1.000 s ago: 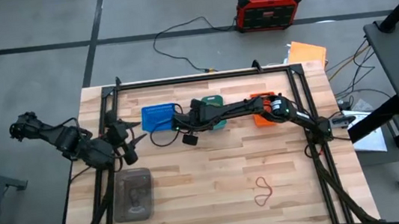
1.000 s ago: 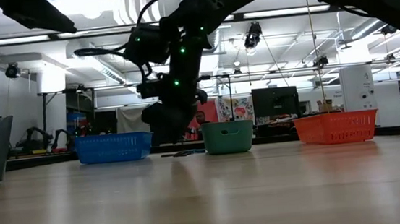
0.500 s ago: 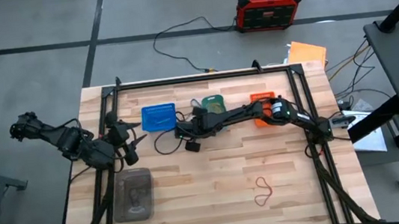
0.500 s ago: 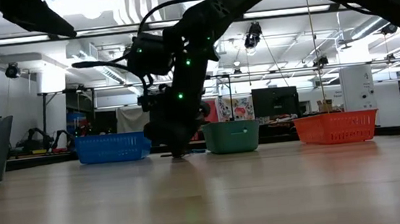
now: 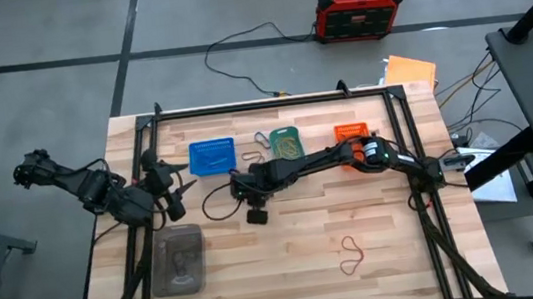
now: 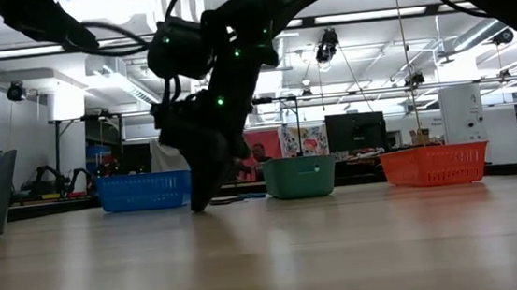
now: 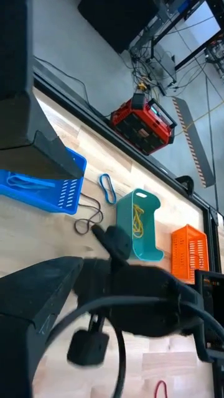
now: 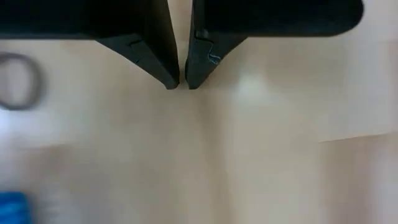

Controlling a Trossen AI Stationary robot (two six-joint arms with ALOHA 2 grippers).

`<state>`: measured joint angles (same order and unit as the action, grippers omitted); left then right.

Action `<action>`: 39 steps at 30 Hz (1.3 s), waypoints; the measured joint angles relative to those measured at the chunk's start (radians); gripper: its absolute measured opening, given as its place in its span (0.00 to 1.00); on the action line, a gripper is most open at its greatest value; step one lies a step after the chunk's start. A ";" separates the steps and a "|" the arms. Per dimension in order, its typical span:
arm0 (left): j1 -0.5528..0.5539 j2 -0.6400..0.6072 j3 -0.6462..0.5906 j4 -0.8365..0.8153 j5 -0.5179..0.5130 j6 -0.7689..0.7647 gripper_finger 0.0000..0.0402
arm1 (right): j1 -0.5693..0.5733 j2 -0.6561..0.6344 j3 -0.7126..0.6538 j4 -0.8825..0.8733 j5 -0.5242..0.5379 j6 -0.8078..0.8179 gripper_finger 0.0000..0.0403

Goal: Sort rubber bands into baskets
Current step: Put the black rubber band into the black bin

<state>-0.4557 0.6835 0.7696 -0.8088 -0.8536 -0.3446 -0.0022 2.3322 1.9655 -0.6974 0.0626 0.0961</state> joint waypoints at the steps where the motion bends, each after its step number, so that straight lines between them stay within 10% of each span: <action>1: 0.000 0.002 0.000 0.001 0.005 -0.003 0.49 | 0.006 0.000 0.002 0.000 -0.026 0.000 0.07; 14: 0.000 0.140 -0.023 0.135 0.202 0.010 0.49 | 0.027 -0.160 -0.067 -0.056 0.045 -0.101 0.07; 29: 0.039 0.405 -0.073 0.531 0.149 0.343 0.49 | 0.024 -0.670 -0.735 0.533 0.220 -0.071 0.07; 39: 0.313 0.561 -0.073 0.693 0.433 0.482 0.47 | 0.024 -0.916 -1.032 0.830 0.229 -0.070 0.07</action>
<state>-0.1428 1.2443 0.6968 -0.1154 -0.4210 0.1376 0.0216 1.4166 0.9333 0.1325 0.2920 0.0259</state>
